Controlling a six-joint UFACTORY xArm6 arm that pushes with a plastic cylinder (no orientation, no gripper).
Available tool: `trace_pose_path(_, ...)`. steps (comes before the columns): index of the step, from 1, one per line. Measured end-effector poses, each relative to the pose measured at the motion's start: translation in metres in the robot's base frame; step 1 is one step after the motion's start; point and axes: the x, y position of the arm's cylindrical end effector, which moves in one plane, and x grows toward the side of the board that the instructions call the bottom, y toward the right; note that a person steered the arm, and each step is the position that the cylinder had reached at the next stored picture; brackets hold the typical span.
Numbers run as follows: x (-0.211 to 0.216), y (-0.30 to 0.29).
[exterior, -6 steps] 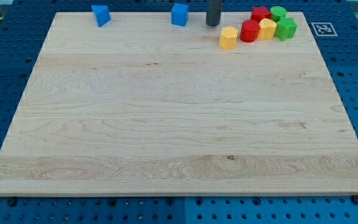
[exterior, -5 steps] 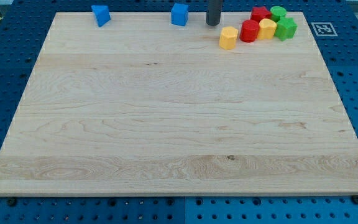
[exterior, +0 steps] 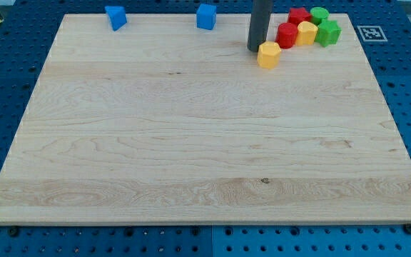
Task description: Place the hexagon below the red circle
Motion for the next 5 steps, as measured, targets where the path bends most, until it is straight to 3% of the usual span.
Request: trace_pose_path(5, 0.028, 0.004)
